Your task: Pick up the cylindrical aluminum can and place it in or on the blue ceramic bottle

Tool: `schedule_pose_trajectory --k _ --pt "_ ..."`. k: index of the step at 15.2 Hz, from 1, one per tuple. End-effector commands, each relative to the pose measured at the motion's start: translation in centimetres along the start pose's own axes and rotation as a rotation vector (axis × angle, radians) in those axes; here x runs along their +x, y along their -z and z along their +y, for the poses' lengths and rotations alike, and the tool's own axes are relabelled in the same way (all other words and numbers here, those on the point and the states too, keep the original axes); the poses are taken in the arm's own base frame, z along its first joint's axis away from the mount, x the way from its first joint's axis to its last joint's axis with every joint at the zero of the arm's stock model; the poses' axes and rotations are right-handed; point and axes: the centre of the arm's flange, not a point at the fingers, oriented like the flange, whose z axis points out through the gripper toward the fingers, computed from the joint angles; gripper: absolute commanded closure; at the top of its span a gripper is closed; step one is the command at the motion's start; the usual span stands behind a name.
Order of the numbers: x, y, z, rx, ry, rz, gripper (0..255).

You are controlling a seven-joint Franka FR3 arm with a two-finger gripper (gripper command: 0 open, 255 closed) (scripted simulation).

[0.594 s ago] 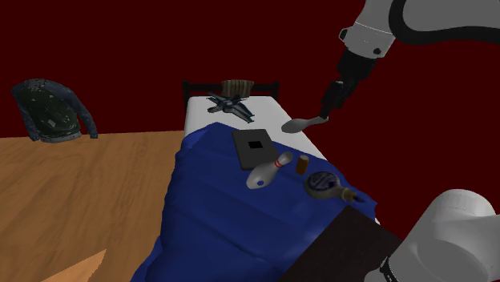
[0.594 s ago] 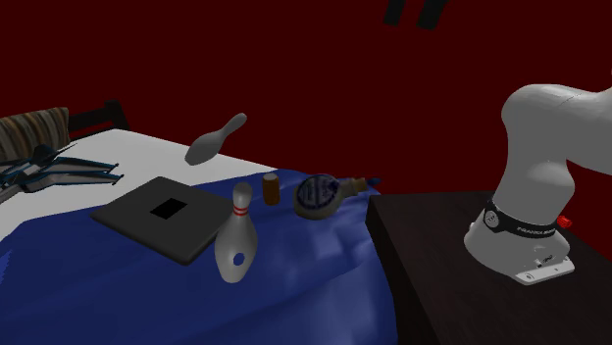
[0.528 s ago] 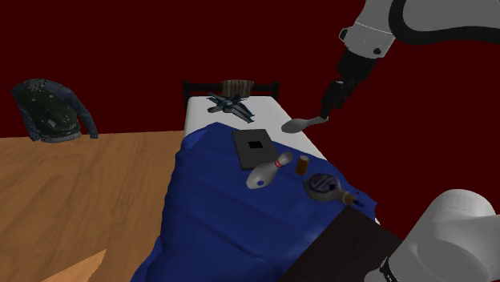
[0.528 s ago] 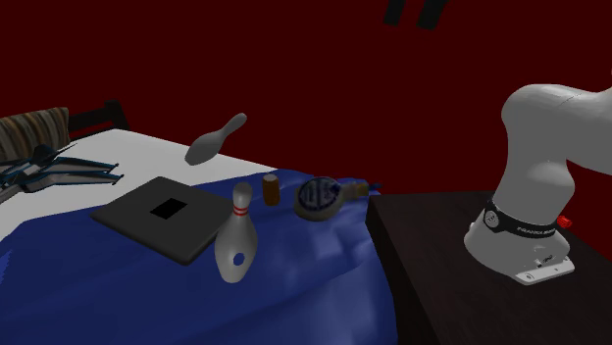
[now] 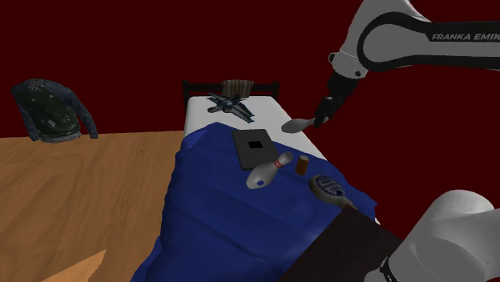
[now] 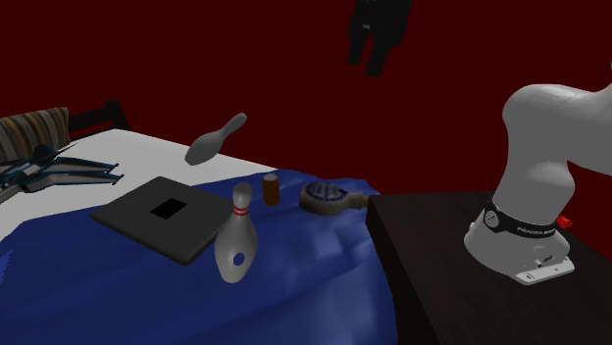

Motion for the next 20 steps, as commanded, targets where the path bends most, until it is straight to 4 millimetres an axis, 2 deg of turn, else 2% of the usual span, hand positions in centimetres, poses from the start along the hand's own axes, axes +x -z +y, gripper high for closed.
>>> schedule_pose_trajectory --k 1,20 --pt "0.7 -2.0 1.6 0.001 0.001 -0.007 0" --pt "6.4 -21.2 17.4 0.016 0.007 -0.083 0"
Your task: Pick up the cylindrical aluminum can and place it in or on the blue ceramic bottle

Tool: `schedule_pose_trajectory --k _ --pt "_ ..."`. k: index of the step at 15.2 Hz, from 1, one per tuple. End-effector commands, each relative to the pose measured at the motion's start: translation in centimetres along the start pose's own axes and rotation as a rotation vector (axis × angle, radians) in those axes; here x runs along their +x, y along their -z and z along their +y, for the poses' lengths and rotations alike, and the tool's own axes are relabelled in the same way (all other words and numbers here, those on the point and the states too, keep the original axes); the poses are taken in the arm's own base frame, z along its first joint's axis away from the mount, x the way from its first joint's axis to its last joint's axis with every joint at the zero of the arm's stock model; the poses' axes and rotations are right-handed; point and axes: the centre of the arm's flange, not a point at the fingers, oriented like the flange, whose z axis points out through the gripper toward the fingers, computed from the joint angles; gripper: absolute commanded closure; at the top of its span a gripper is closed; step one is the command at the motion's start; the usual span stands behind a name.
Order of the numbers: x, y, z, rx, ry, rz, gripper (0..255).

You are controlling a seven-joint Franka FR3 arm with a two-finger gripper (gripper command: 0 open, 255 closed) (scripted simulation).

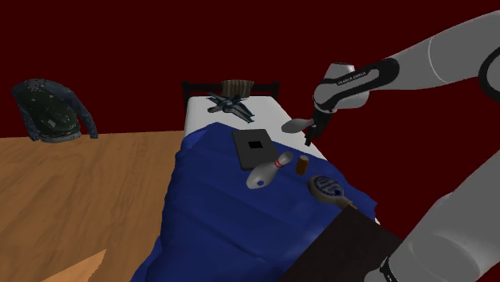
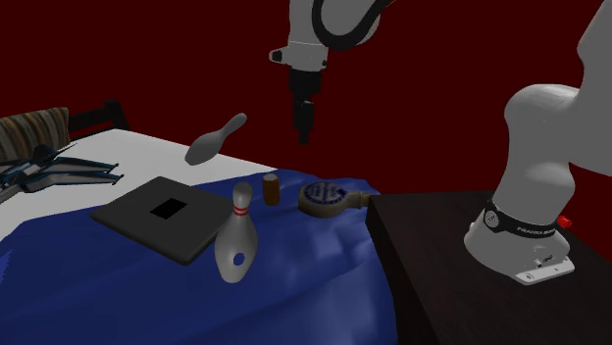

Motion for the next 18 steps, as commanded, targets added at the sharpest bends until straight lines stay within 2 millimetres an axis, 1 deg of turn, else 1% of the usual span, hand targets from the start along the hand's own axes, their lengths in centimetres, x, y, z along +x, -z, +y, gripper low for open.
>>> schedule_pose_trajectory --k 1,18 --pt "0.9 -2.2 1.5 0.001 0.002 -0.008 0" --pt "6.0 -19.3 15.7 0.015 0.007 -0.076 0"
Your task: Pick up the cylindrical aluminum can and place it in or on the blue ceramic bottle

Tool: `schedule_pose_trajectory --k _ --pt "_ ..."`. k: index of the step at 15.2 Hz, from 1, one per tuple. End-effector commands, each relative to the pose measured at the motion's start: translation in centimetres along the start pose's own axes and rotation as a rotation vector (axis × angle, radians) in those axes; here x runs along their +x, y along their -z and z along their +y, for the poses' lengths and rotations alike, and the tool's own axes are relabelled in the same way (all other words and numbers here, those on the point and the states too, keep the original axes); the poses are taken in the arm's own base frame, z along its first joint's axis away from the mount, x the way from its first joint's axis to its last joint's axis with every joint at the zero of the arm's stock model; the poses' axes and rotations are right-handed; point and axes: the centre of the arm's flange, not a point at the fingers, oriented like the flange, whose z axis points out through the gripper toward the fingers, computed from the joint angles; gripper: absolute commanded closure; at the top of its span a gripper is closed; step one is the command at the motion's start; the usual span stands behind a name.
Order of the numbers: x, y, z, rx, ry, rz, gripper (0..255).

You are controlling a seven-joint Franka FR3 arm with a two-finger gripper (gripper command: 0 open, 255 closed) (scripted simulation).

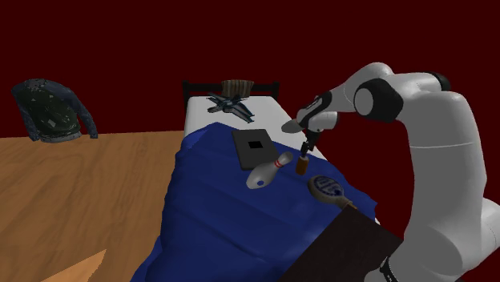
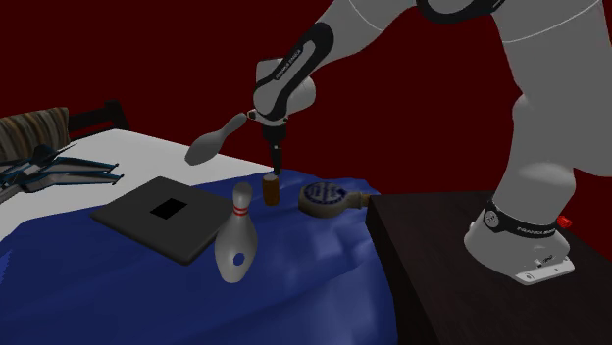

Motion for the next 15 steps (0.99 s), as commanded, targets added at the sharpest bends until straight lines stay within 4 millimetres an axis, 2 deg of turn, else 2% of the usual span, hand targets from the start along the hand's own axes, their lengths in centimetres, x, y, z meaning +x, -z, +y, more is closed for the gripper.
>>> schedule_pose_trajectory --k 1,4,11,15 --pt "0.6 -1.8 1.5 0.002 0.001 -0.008 0" --pt "1.4 -4.3 3.6 0.004 0.002 -0.017 0" --pt "1.3 -8.0 3.6 0.004 0.002 -0.017 0" --pt "1.3 -8.3 3.6 0.004 0.002 -0.017 0"
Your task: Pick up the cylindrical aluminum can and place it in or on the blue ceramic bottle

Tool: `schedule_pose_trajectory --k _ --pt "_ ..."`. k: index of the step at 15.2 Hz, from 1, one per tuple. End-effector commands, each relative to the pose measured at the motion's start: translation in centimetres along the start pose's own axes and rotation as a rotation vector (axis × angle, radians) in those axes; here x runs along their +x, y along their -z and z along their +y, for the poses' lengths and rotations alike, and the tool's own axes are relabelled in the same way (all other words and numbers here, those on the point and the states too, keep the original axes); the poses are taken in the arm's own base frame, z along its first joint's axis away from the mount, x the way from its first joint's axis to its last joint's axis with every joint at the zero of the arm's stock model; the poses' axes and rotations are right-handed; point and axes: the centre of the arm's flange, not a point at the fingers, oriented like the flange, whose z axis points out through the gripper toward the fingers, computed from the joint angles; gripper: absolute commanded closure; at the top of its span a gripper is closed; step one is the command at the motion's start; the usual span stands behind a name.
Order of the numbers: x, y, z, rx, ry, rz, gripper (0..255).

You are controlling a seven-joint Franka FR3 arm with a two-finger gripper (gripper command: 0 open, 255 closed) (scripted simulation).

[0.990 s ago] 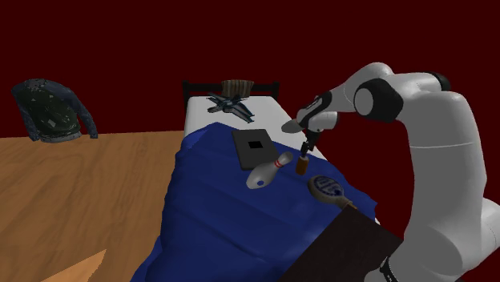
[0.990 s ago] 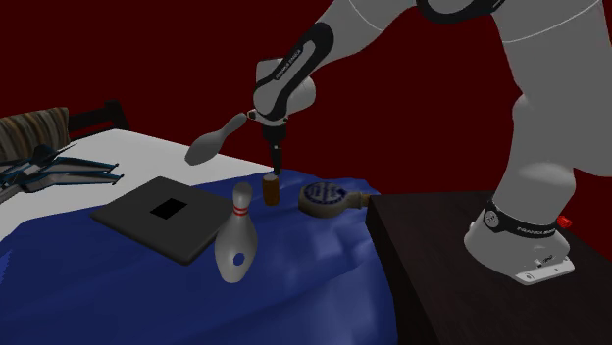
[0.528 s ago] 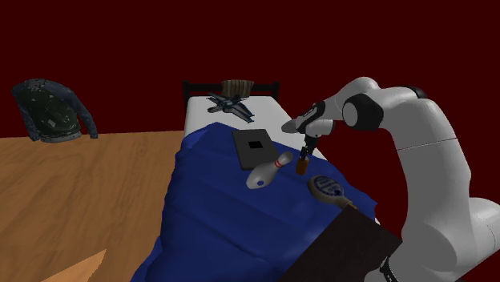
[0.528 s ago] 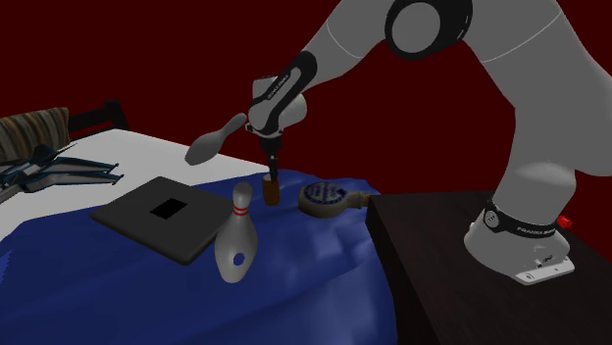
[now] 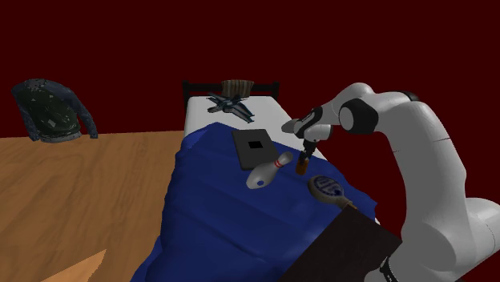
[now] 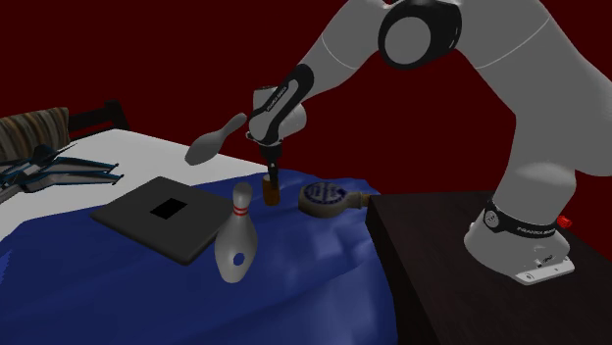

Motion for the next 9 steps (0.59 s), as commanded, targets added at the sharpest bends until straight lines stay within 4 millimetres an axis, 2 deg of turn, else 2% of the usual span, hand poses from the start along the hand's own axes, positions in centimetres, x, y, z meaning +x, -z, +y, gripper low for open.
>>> schedule_pose_trajectory --k 1,4,5,9 --pt "0.0 -0.05 0.01 0.0 0.0 0.0 0" --pt "0.0 -0.05 0.01 0.0 0.0 0.0 0" --pt "0.0 -0.05 0.01 0.0 0.0 0.0 255" --pt "0.0 -0.04 0.02 0.0 0.0 0.0 255"
